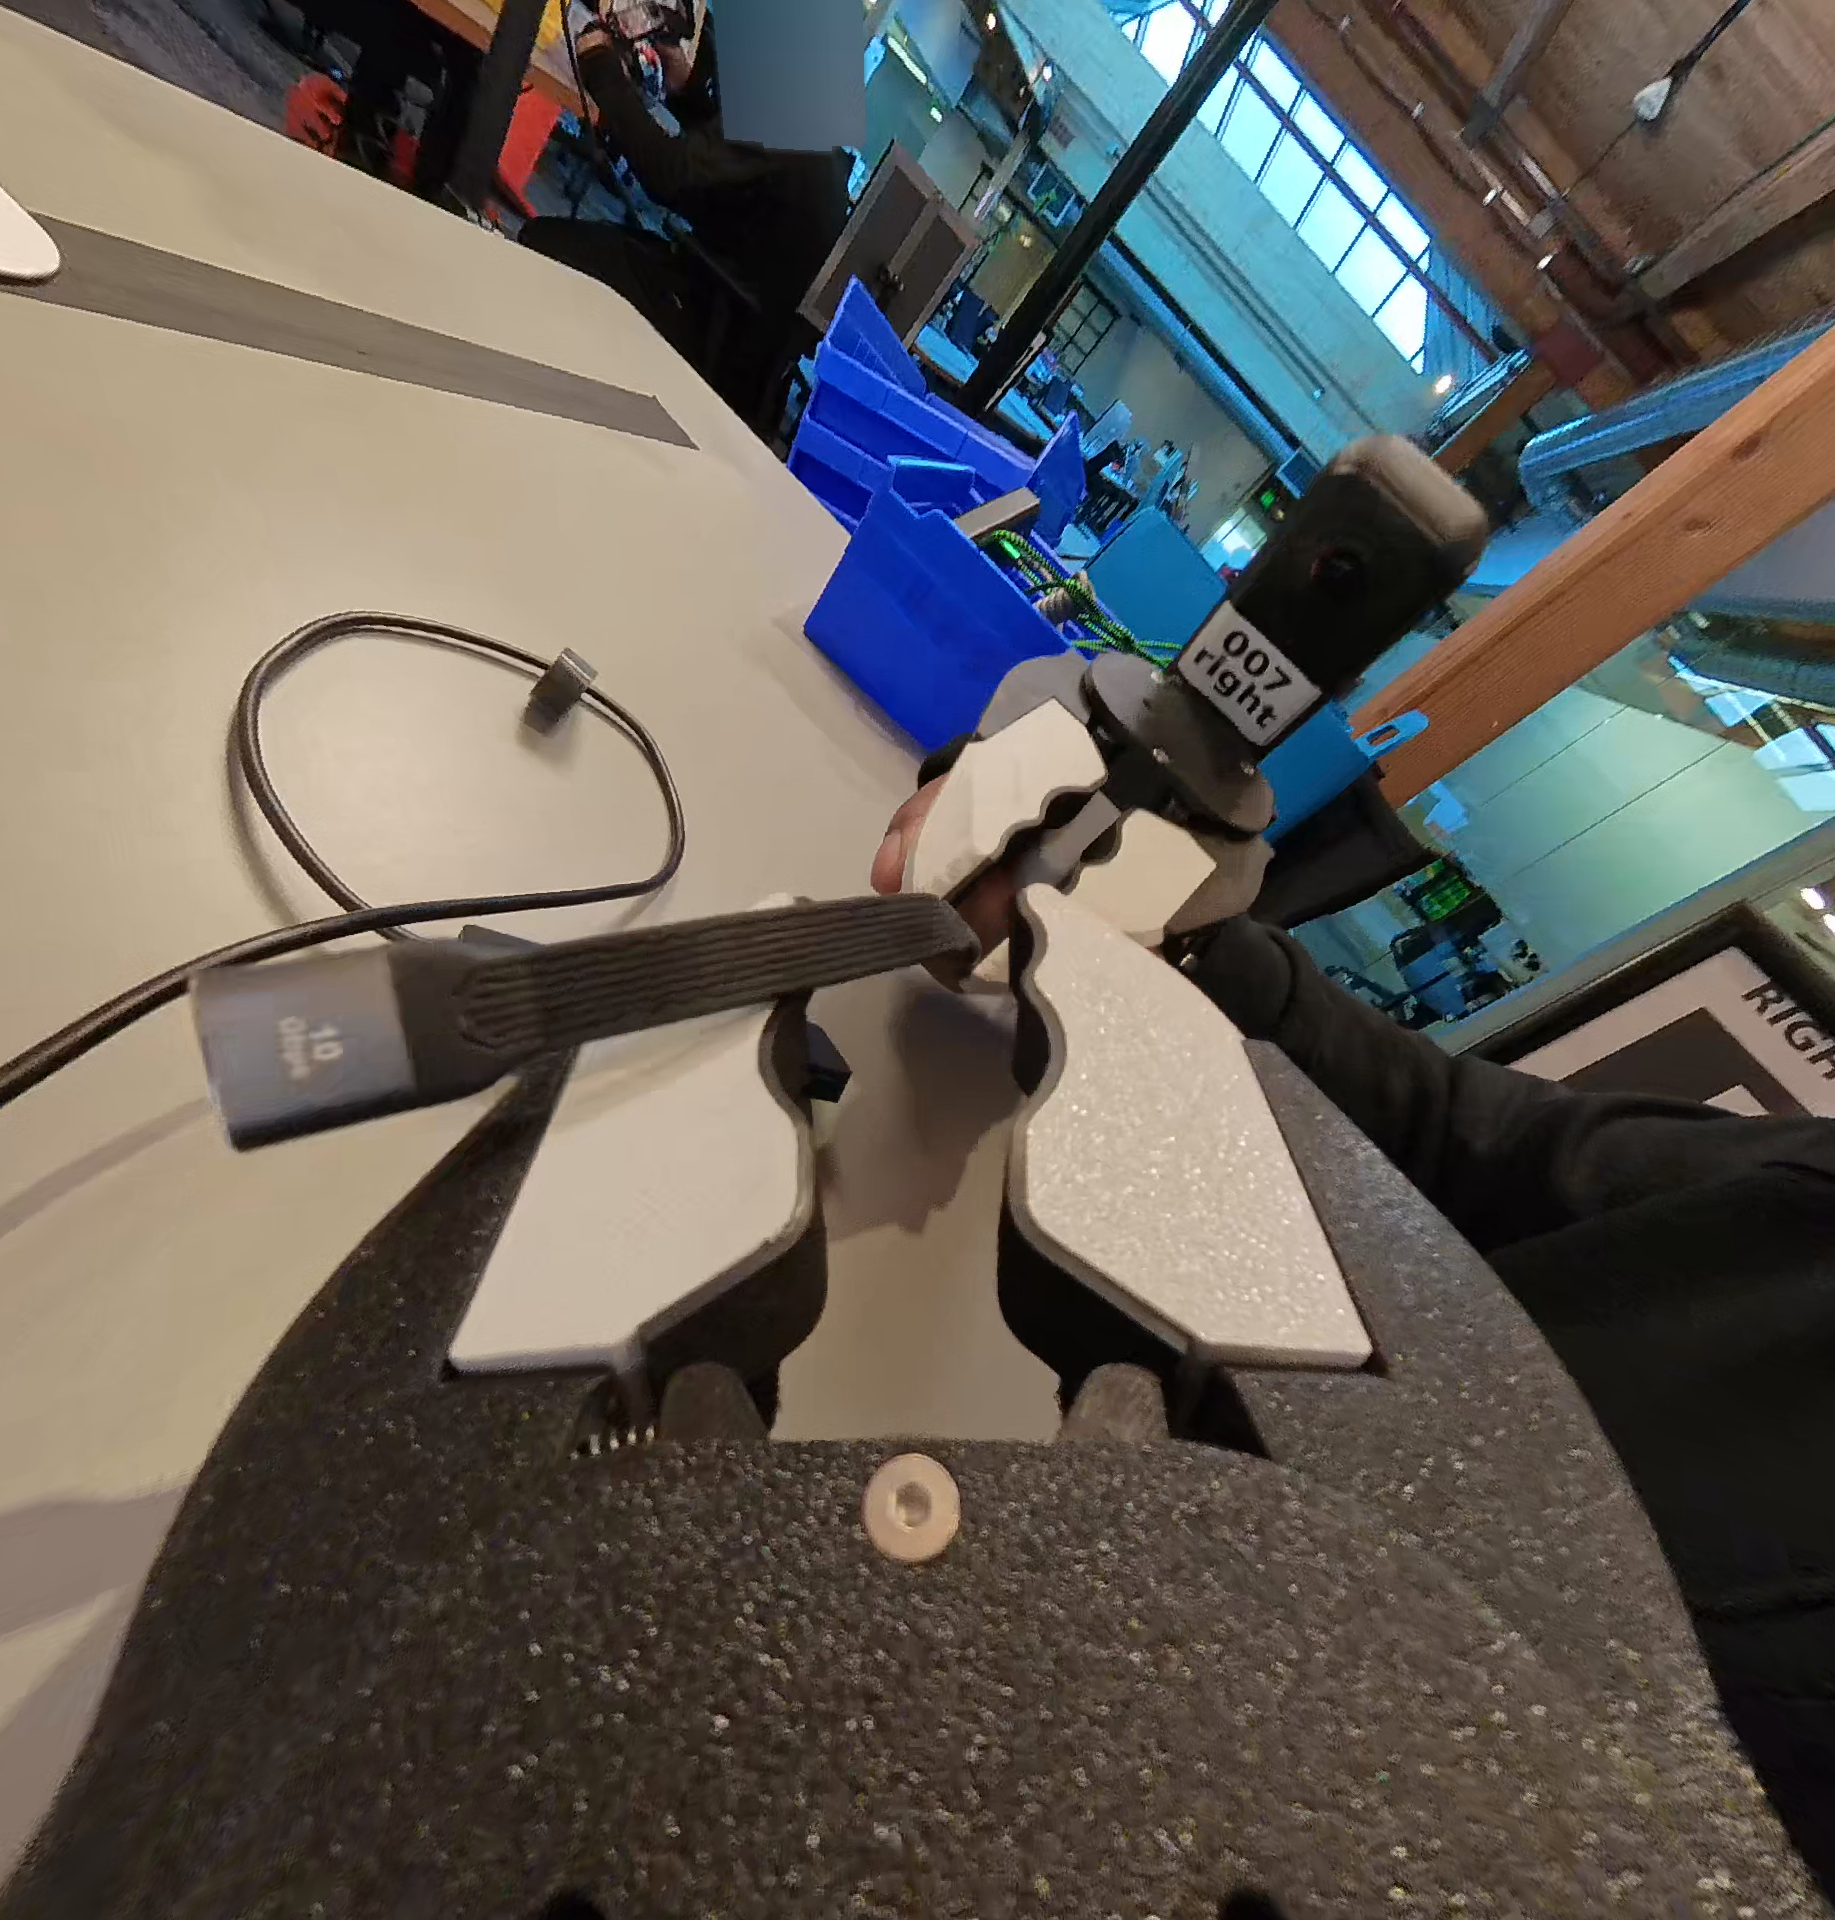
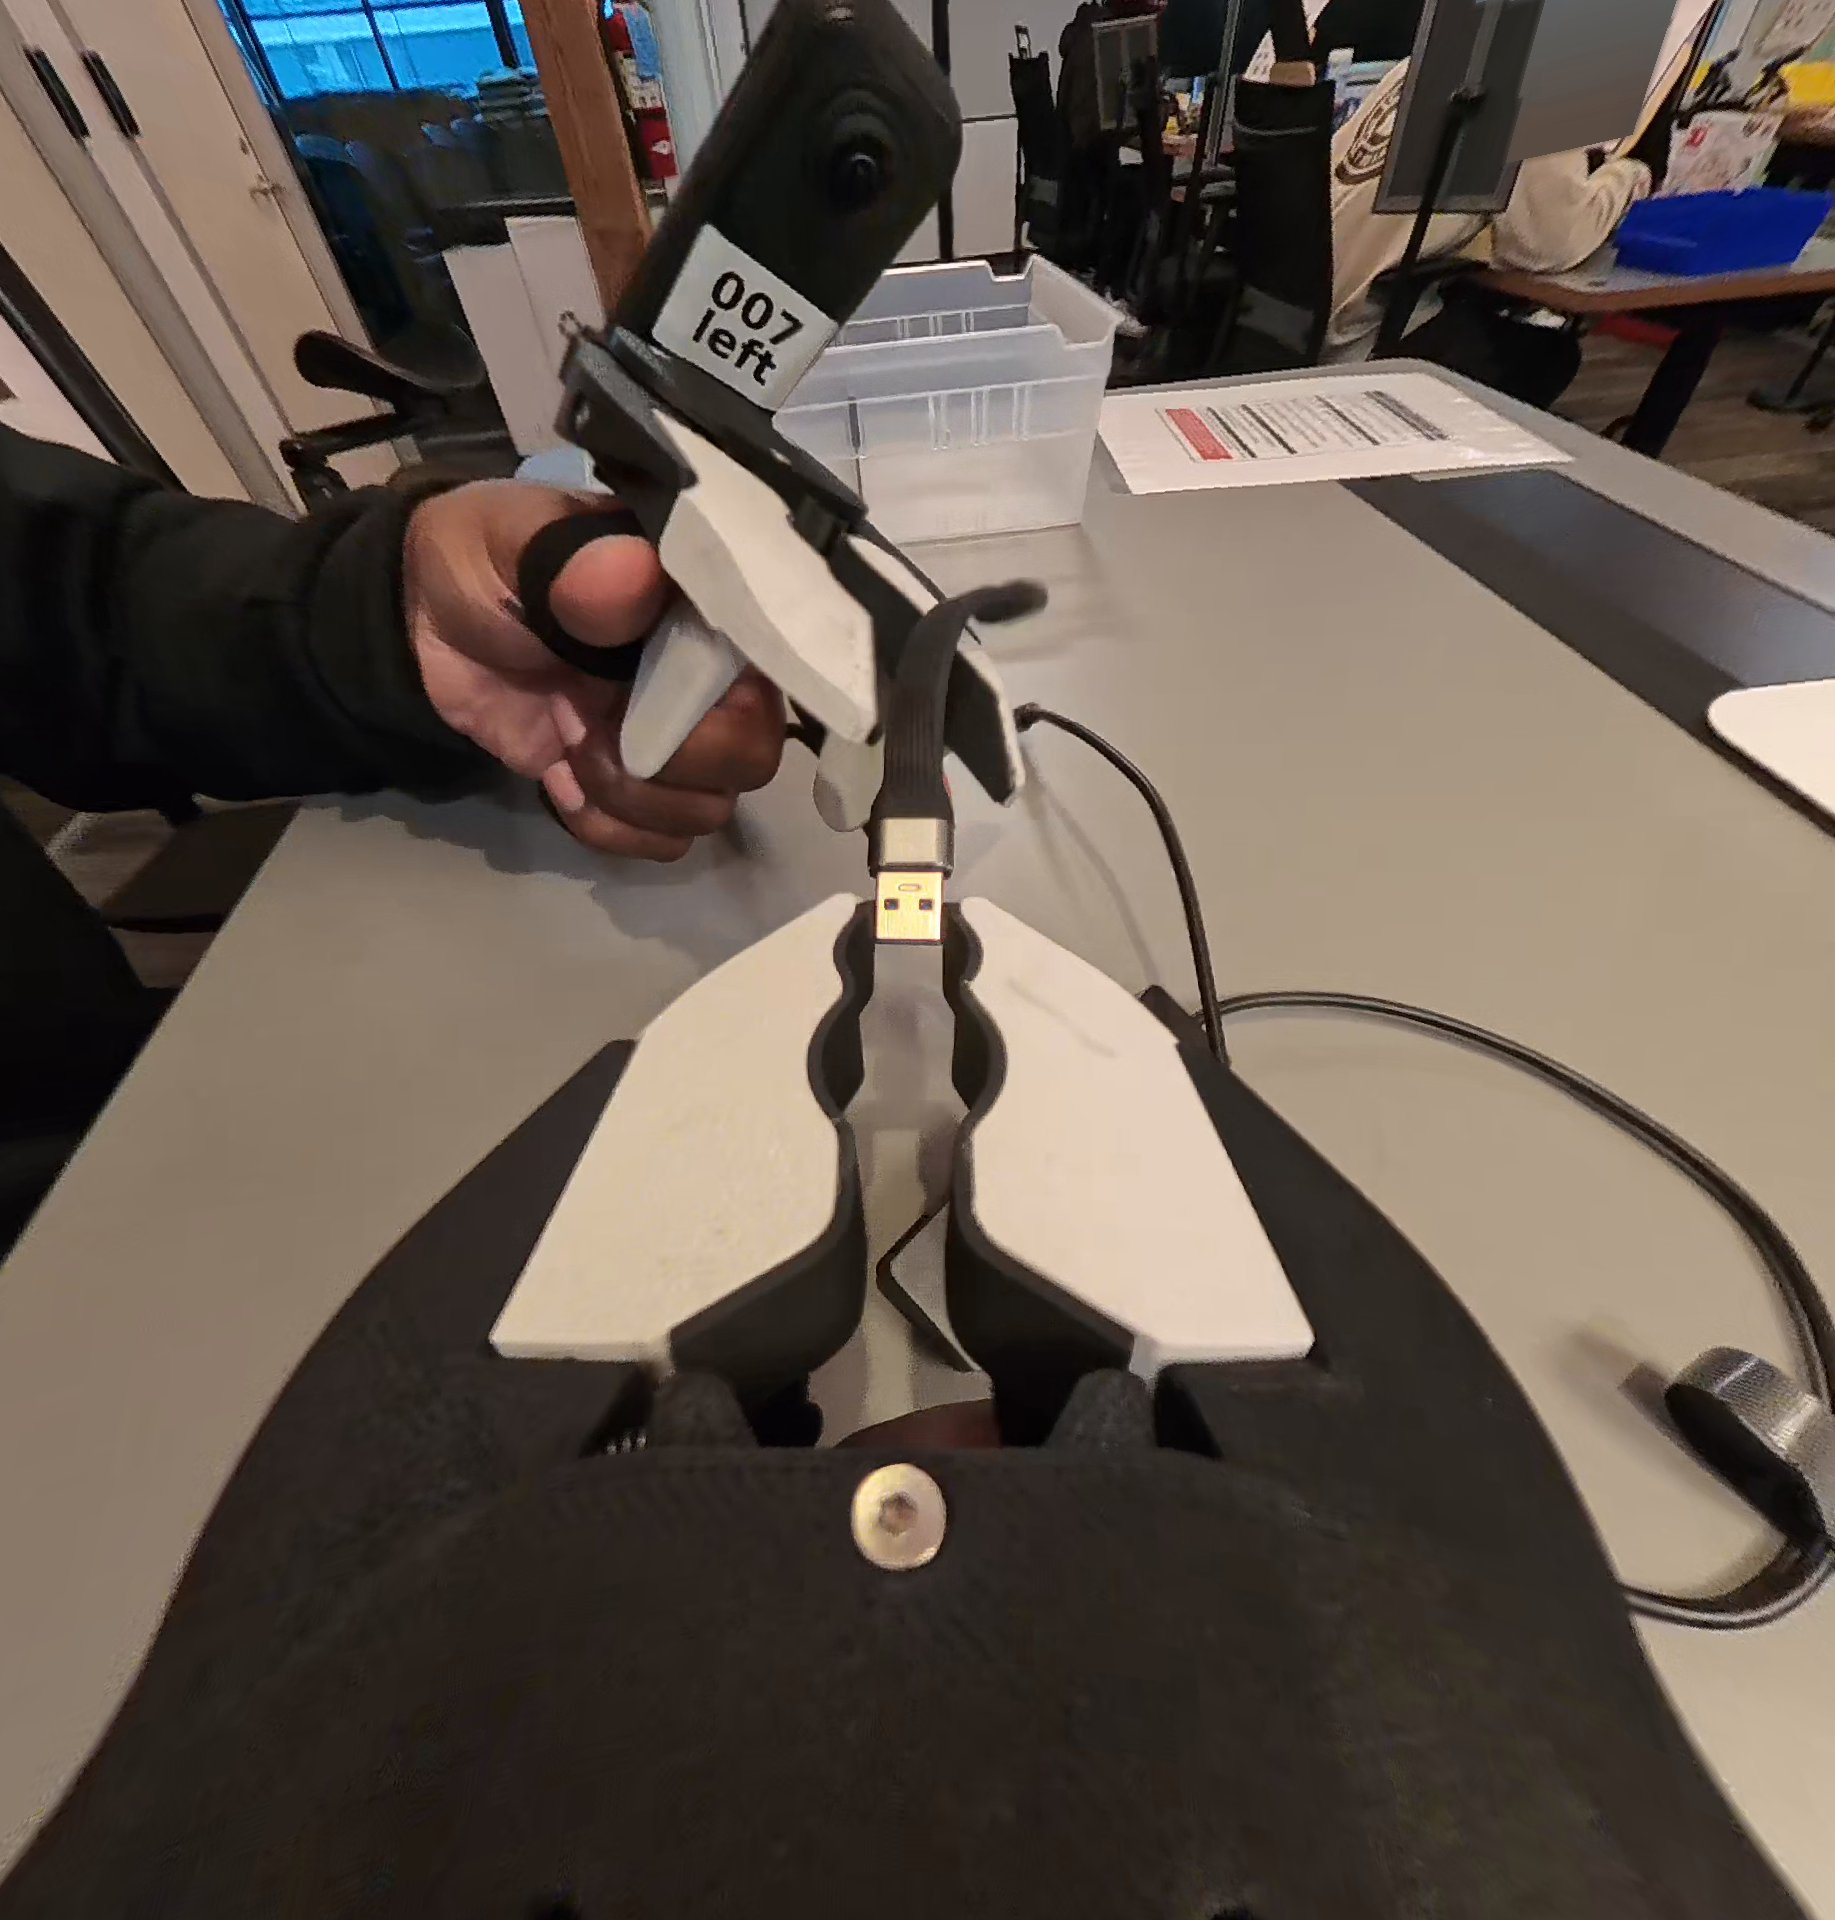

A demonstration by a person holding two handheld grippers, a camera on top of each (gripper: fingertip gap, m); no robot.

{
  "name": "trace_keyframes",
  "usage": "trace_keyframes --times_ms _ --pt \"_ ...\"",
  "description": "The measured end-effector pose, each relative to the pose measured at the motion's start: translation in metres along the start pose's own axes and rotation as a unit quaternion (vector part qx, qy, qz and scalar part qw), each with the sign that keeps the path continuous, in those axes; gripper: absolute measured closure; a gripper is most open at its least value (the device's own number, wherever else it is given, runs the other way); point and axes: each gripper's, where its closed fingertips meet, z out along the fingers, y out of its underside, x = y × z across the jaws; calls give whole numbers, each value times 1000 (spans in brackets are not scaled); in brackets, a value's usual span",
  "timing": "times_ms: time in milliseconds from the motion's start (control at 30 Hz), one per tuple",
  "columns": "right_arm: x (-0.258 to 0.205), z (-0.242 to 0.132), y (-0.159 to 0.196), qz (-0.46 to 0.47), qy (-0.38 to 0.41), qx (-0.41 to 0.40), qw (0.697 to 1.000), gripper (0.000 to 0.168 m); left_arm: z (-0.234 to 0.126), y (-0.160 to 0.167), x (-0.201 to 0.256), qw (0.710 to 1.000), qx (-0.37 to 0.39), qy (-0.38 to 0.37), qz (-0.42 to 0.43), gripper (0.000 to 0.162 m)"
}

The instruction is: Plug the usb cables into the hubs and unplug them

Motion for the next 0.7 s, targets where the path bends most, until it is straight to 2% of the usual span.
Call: trace_keyframes --times_ms 67,233,333,400,500,700 --pt "-3 2 -1 -14 3 0 1000 157 -1 -2 -2 1000 9 -2 -1 133" --pt "-6 8 -4 -54 35 -4 998 157 1 5 0 1000 -12 9 -15 134" --pt "-5 9 -7 -79 59 -4 995 157 2 8 3 1000 -20 13 -14 144" --pt "-5 9 -10 -87 68 -1 994 157 0 6 9 999 -15 36 -22 154" --pt "-7 9 -15 -75 62 17 995 157 -3 1 13 996 0 69 -54 156" --pt "16 -4 26 -59 87 -101 989 140 -30 -39 24 964 100 189 -155 154"
